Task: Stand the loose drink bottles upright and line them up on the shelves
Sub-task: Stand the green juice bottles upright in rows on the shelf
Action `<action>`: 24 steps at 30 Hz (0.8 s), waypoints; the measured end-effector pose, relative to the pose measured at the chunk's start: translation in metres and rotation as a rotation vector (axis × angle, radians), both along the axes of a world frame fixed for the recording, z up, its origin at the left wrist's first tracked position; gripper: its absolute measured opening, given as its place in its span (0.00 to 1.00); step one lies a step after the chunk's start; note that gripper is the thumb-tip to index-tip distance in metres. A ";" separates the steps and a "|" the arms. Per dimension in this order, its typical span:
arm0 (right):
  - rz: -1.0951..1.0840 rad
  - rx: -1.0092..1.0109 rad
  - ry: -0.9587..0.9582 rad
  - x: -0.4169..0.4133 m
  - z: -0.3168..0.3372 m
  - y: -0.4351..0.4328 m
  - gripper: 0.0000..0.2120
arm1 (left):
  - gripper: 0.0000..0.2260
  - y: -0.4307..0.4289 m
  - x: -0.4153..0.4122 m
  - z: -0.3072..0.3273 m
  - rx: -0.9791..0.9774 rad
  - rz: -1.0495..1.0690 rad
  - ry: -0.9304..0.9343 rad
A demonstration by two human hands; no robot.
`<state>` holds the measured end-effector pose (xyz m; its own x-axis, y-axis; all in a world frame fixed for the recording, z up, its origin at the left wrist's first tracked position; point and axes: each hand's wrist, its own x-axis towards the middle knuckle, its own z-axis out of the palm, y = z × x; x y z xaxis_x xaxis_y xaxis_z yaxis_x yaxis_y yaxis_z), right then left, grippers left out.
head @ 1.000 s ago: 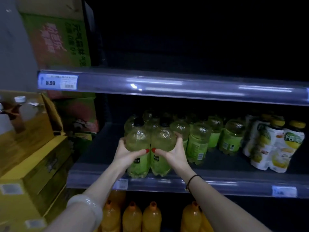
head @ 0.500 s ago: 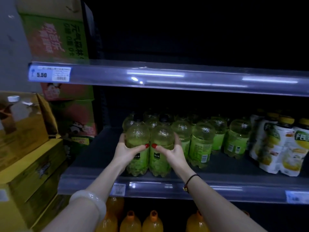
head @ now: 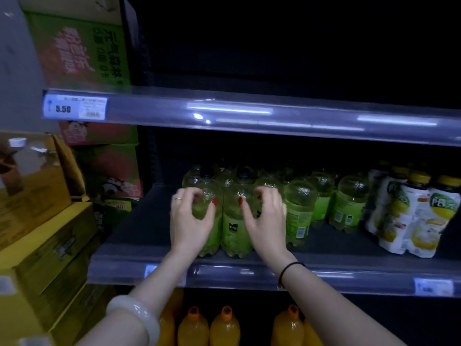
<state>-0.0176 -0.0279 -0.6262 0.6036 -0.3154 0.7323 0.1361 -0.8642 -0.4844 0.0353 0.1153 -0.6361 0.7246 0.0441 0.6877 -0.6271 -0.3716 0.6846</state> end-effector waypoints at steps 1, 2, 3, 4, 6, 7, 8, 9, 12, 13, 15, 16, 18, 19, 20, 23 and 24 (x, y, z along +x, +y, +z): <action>0.050 -0.077 -0.024 -0.003 0.008 0.001 0.13 | 0.06 -0.002 -0.004 0.007 0.033 -0.067 -0.040; 0.101 -0.144 -0.035 -0.006 0.015 0.003 0.11 | 0.05 -0.004 -0.008 0.013 0.073 -0.115 -0.086; 0.148 -0.199 -0.043 -0.008 0.026 0.004 0.12 | 0.07 -0.005 -0.012 0.023 0.105 -0.146 -0.140; 0.188 -0.241 -0.054 -0.011 0.039 0.004 0.13 | 0.09 -0.006 -0.015 0.036 0.131 -0.168 -0.176; 0.232 -0.293 -0.089 -0.018 0.073 0.004 0.14 | 0.11 -0.006 -0.020 0.065 0.148 -0.193 -0.203; 0.241 -0.303 -0.101 -0.022 0.086 0.005 0.13 | 0.12 -0.005 -0.022 0.078 0.150 -0.205 -0.206; 0.247 -0.299 -0.104 -0.026 0.104 0.005 0.13 | 0.12 -0.004 -0.026 0.095 0.151 -0.217 -0.197; 0.247 -0.287 -0.103 -0.031 0.123 0.005 0.13 | 0.13 -0.003 -0.030 0.112 0.148 -0.228 -0.187; 0.230 -0.254 -0.080 -0.043 0.183 0.009 0.13 | 0.12 -0.001 -0.045 0.169 0.150 -0.234 -0.171; 0.228 -0.249 -0.073 -0.048 0.207 0.010 0.13 | 0.12 -0.001 -0.051 0.194 0.154 -0.249 -0.156; 0.211 -0.237 -0.066 -0.058 0.260 0.012 0.13 | 0.12 -0.001 -0.058 0.250 0.154 -0.281 -0.111; 0.188 -0.235 -0.067 -0.062 0.289 0.013 0.14 | 0.12 -0.001 -0.060 0.282 0.158 -0.279 -0.101; 0.132 -0.220 -0.068 -0.069 0.345 0.012 0.14 | 0.14 -0.002 -0.061 0.343 0.174 -0.259 -0.099; 0.113 -0.205 -0.054 -0.072 0.374 0.011 0.15 | 0.14 -0.004 -0.062 0.374 0.180 -0.259 -0.095; 0.099 -0.182 -0.036 -0.074 0.404 0.009 0.16 | 0.14 -0.006 -0.062 0.406 0.182 -0.263 -0.093; 0.065 -0.112 0.013 -0.079 0.480 -0.003 0.18 | 0.17 -0.018 -0.061 0.487 0.181 -0.294 -0.078; 0.049 -0.094 0.019 -0.081 0.503 -0.009 0.19 | 0.18 -0.022 -0.060 0.511 0.188 -0.302 -0.081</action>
